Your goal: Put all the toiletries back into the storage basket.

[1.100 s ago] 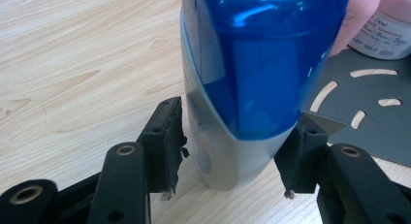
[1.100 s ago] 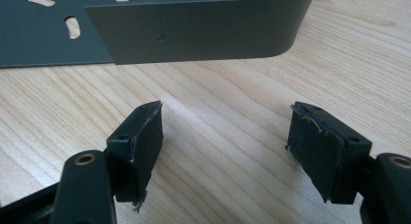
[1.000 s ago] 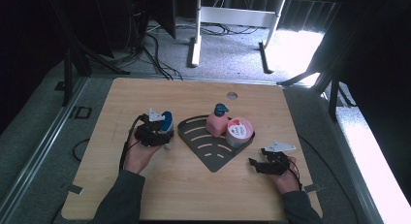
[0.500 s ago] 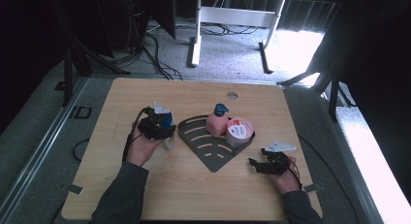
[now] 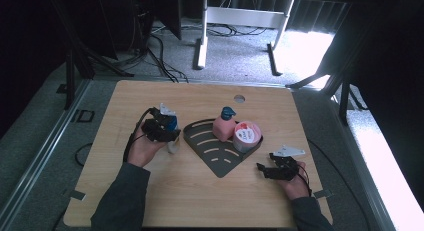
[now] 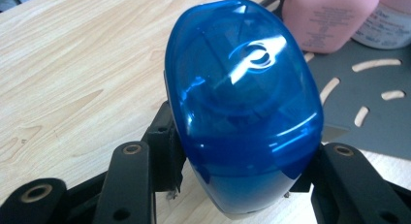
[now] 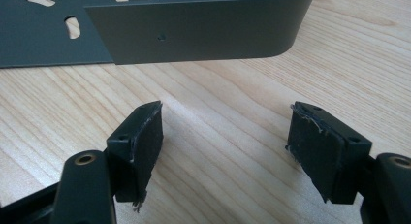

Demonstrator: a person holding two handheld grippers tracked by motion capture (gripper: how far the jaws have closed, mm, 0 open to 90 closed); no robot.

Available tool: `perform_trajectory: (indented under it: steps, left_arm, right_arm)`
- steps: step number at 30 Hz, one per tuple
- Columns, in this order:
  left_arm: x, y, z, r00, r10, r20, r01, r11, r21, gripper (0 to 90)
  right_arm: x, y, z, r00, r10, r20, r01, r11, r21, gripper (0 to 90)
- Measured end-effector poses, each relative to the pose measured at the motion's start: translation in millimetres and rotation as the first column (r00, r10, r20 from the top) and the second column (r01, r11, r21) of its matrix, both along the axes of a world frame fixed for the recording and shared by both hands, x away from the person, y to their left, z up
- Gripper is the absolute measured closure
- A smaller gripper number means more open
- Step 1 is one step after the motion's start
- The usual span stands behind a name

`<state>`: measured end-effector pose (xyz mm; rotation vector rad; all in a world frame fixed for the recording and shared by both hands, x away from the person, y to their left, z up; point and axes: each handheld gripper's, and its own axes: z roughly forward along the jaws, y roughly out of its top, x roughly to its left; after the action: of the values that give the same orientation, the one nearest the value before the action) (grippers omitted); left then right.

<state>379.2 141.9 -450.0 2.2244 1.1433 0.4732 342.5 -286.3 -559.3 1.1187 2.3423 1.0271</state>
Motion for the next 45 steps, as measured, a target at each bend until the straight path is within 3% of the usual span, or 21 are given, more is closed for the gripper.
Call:
perform_trajectory:
  steps: [5, 11, 17, 26, 45]
  left_arm:
    - [1.9, 1.4, 1.0, 0.9995, -0.028, -0.012, 0.029, 0.9996, 0.006, 52.3]
    - [3.6, 2.4, 0.7, 0.9991, -0.030, -0.030, 0.029, 0.9996, -0.005, 52.1]
    - [5.3, -1.9, -4.8, 0.9982, -0.031, -0.051, 0.033, 0.9986, 0.042, 50.8]
    - [11.9, -3.3, -13.5, 0.9935, -0.035, -0.108, 0.043, 0.9967, 0.069, 48.7]
    - [16.1, -10.3, -15.4, 0.9886, -0.022, -0.149, 0.040, 0.9917, 0.122, 48.6]
  right_arm:
    - [0.0, 0.0, 0.0, 1.0000, 0.000, 0.000, 0.000, 1.000, 0.000, 28.1]
    - [0.0, 0.0, 0.0, 1.0000, 0.000, 0.000, 0.000, 1.000, 0.000, 28.1]
    - [0.0, 0.0, 0.0, 1.0000, 0.000, 0.000, 0.000, 1.000, 0.000, 28.2]
    - [0.0, 0.0, 0.0, 1.0000, 0.000, 0.000, 0.000, 1.000, 0.000, 28.1]
    - [0.1, 0.0, 0.0, 1.0000, 0.001, 0.001, -0.001, 1.000, 0.000, 28.1]
